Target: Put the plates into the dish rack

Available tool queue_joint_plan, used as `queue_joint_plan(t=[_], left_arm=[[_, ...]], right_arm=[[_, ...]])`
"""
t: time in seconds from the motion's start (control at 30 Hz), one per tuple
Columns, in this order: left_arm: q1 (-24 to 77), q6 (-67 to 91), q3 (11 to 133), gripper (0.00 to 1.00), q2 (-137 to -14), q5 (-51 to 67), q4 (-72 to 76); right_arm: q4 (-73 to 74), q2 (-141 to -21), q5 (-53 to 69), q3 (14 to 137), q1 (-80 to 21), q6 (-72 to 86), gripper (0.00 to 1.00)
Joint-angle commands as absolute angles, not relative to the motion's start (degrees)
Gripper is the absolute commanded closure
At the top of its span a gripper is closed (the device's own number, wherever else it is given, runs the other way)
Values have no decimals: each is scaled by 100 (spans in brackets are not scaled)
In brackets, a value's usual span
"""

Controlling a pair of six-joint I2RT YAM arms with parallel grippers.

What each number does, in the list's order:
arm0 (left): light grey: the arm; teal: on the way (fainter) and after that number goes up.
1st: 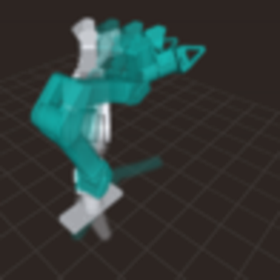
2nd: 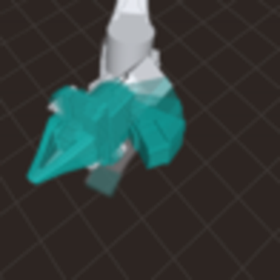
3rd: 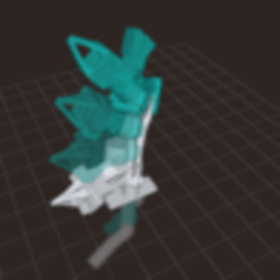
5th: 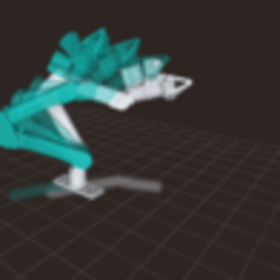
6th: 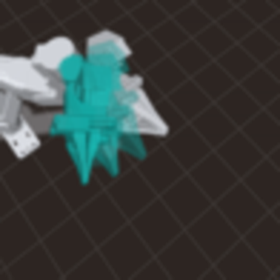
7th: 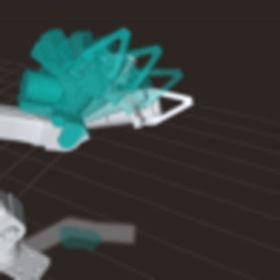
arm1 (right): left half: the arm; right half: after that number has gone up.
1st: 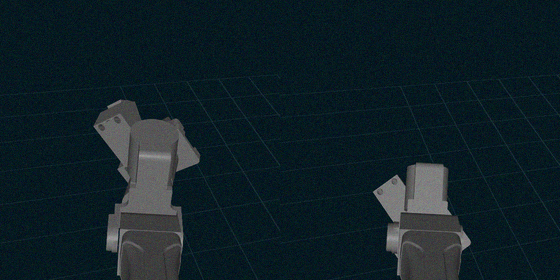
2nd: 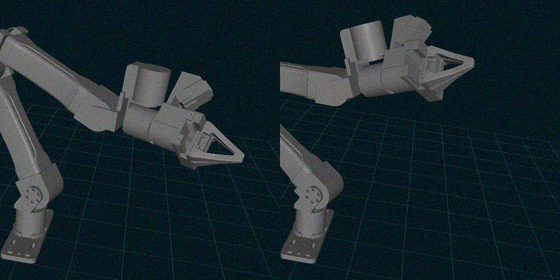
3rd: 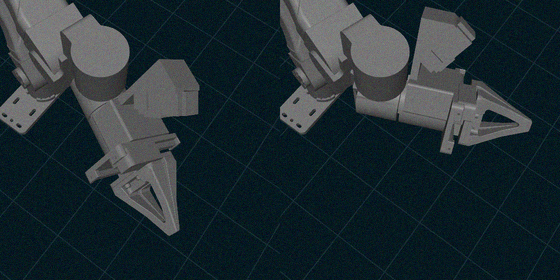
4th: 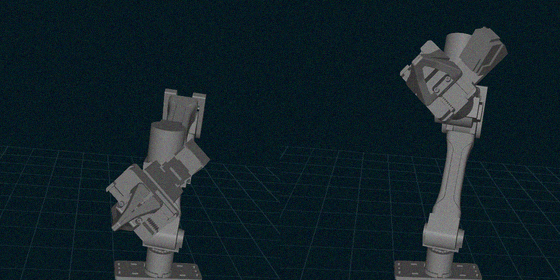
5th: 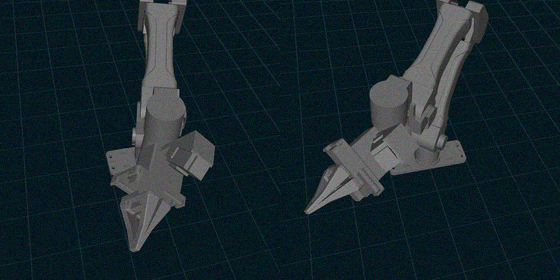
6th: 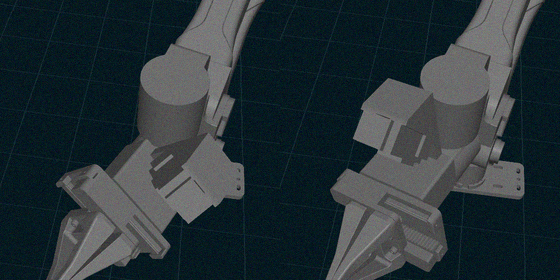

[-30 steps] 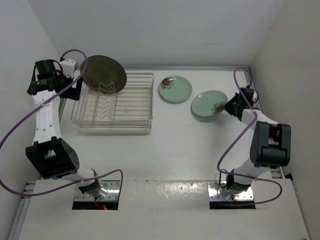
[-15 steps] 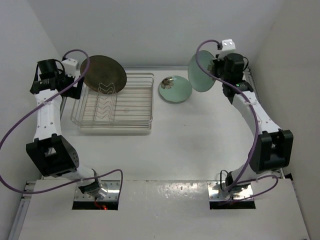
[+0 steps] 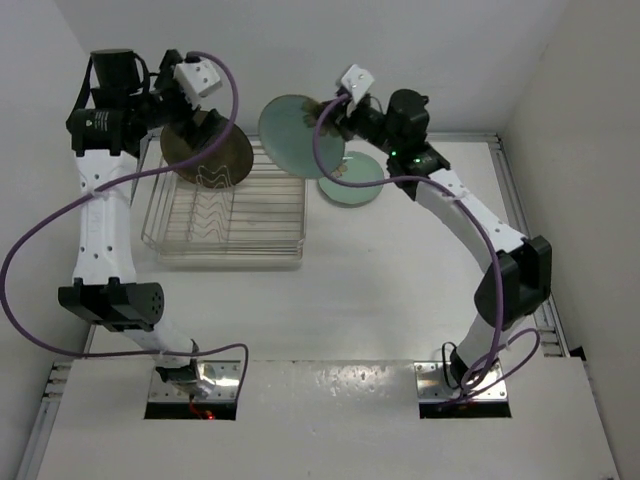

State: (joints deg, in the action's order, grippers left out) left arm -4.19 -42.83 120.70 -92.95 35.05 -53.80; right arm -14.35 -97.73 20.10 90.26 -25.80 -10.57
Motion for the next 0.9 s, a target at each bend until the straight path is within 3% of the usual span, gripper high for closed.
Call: queue_joint_plan(t=[0.0,0.2,0.33,0.5,0.67,0.7,0.77,0.8,0.87], left_arm=[[130,-4808,12524,1,-9491,4798,-5555],[1062,-4948,12218,1,-9809,4632,-5502],[1116,-5430,11945,1,-9861,4860,-6045],[1248,-5792,11892,11,-9976,4702,-6565],[1195,-5985,11892,42,-10028,4570,-6713],[1195,-6072,11892,61,-10028,4570,-6715],[1195,-6073,11892,76,-10028,4509,-6715],[1195,-6073,11892,90,-9967,4448,-6715],[1257,-6073,11892,100,-9967,4220,-6540]], right_arm=[[-2583,-9940,2847,9299,-2953,-801,100],[-2830,-10090,2997,9255,-3489,-852,100],[-2830,-9862,2910,9001,-3533,-984,100],[-2909,-9712,2857,8728,-3533,-1072,100],[-3006,-9545,2848,8526,-3577,-1099,100],[-3006,-9536,2856,8508,-3560,-1116,100],[-3015,-9501,2856,8455,-3551,-1134,100],[-3015,-9484,2856,8446,-3559,-1125,100],[-3111,-9440,2848,8359,-3551,-1073,100]])
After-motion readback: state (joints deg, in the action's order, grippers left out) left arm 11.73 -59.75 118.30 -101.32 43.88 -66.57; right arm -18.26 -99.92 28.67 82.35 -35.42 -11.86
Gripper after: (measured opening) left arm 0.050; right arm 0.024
